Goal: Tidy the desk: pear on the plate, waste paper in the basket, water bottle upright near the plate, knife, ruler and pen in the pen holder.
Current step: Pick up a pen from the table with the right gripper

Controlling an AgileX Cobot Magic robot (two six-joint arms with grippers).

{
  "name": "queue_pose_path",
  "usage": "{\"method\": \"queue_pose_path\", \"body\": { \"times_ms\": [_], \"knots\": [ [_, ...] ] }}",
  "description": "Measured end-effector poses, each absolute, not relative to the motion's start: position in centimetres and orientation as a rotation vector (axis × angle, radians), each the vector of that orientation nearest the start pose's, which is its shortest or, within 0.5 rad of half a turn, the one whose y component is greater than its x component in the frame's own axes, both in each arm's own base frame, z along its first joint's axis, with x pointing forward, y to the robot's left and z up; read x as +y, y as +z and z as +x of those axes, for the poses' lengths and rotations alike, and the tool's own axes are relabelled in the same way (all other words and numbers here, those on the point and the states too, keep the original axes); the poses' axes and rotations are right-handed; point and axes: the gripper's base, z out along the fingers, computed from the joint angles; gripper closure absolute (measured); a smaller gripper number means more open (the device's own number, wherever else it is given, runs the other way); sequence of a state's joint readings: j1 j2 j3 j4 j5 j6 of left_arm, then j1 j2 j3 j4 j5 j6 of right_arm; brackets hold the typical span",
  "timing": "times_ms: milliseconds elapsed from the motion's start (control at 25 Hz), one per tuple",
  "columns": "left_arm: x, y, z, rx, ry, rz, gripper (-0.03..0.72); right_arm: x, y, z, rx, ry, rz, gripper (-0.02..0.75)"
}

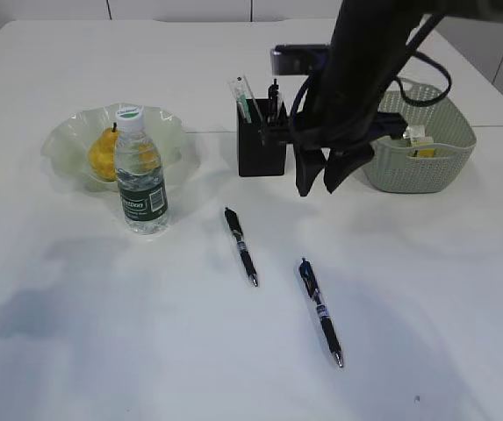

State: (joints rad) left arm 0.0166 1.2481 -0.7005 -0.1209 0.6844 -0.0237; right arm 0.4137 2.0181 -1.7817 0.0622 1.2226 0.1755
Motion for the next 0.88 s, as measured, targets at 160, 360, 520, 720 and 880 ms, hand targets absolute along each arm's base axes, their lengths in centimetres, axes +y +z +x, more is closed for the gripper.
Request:
{"method": "queue_pose_path", "body": {
  "times_ms": [160,360,520,720,880],
  "knots": [
    [-0.3,22.9,21.9,2.709,-0.134,-0.16,0.286,18.0,22.9,39.4,3.01,0.154,-0.318,0.466],
    [-0.3,22.9,22.0,2.703,-0.133,-0.16,0.286,18.2,21.4,39.4,3.058,0.143,-0.273,0.466],
    [-0.3,22.9,22.1,2.692,-0.132,-0.16,0.286,18.3,19.6,38.3,3.128,0.111,-0.237,0.466],
    [-0.3,22.9,22.1,2.692,-0.132,-0.16,0.286,20.1,17.4,36.6,3.139,0.1,-0.265,0.466],
    [-0.3,22.9,22.1,2.692,-0.134,-0.162,0.286,20.4,16.8,36.5,3.111,0.113,-0.224,0.466]
  ]
}}
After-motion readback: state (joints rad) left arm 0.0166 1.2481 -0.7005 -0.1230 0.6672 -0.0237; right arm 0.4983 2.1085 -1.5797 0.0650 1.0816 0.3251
